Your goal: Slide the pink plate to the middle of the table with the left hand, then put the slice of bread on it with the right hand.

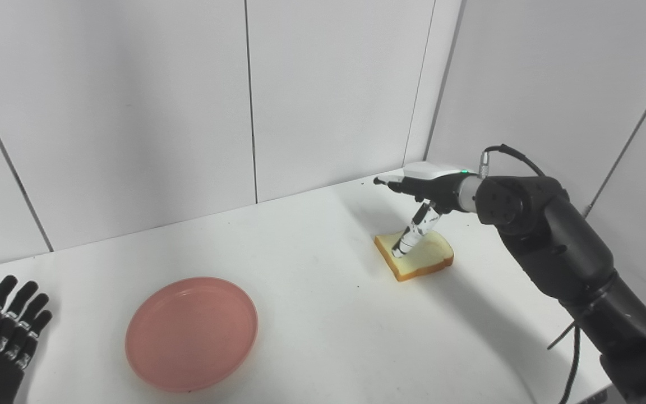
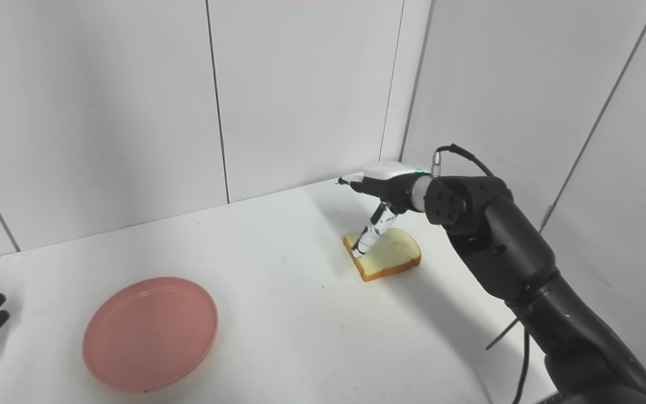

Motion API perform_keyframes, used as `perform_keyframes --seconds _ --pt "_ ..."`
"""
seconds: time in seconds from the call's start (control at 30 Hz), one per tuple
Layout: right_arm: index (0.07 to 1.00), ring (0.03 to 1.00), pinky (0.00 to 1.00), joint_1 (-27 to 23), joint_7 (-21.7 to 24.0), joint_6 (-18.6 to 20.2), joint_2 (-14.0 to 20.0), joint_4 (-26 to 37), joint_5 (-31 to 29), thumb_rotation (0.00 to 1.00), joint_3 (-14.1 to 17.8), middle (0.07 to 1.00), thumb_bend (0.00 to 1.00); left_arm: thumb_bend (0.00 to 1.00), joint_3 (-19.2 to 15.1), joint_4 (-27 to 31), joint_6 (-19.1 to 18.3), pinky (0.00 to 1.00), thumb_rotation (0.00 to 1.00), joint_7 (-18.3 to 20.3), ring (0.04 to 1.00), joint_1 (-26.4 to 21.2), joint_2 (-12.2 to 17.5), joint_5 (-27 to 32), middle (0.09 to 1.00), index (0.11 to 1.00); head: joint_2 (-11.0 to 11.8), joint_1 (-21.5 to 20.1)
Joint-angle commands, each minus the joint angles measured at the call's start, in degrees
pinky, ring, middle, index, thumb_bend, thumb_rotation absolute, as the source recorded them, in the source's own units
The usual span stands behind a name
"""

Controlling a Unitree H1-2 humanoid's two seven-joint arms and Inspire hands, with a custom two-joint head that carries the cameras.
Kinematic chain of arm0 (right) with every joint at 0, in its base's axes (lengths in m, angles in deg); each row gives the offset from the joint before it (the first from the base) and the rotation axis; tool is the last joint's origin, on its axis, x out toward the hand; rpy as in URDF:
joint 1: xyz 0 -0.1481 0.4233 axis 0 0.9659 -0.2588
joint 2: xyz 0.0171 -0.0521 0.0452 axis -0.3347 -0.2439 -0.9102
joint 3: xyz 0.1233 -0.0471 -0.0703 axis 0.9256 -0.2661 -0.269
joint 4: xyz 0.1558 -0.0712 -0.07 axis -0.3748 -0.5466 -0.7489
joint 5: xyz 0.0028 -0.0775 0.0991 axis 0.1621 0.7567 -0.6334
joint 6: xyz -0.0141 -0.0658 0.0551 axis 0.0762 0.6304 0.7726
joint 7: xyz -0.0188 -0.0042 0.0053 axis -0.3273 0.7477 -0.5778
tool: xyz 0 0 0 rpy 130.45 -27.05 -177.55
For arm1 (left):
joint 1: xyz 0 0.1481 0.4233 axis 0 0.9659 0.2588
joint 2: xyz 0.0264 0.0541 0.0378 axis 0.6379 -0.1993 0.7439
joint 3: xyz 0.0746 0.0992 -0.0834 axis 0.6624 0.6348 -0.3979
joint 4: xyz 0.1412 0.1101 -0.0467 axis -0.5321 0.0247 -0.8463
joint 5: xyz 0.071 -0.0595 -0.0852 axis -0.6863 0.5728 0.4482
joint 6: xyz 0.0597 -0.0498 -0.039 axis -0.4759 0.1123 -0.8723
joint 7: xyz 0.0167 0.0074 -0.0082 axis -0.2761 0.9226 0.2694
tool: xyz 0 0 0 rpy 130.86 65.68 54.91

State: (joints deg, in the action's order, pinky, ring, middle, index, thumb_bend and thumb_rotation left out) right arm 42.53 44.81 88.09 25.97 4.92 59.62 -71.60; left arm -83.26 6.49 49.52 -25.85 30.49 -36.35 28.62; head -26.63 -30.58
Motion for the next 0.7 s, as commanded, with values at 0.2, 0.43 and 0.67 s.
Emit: perform_keyframes --seconds 0.2,0.43,0.67 --pt "1.000 1.000 0.89 -1.77 -4.19 -0.83 2.82 -4.84 2.84 0.41 -4.20 1.000 1.00 0.61 -0.17 2.72 0.01 1.00 1.00 -0.04 0.978 -2.33 0.86 0.30 0.978 0.973 -0.30 0.22" --pt "1.000 1.000 0.89 -1.45 -9.88 -2.69 2.46 -8.65 3.56 0.34 -6.80 1.000 1.00 0.59 -0.23 3.09 -0.56 0.98 1.00 -0.05 0.965 -2.26 0.57 0.80 0.969 0.962 -0.50 0.77" --pt "1.000 1.000 0.93 -2.04 -15.45 -6.00 1.95 -12.62 4.38 0.32 -9.03 1.000 1.00 0.58 0.16 3.73 -0.97 0.99 1.00 0.20 0.966 -2.13 0.70 0.43 0.969 0.970 -0.68 0.91"
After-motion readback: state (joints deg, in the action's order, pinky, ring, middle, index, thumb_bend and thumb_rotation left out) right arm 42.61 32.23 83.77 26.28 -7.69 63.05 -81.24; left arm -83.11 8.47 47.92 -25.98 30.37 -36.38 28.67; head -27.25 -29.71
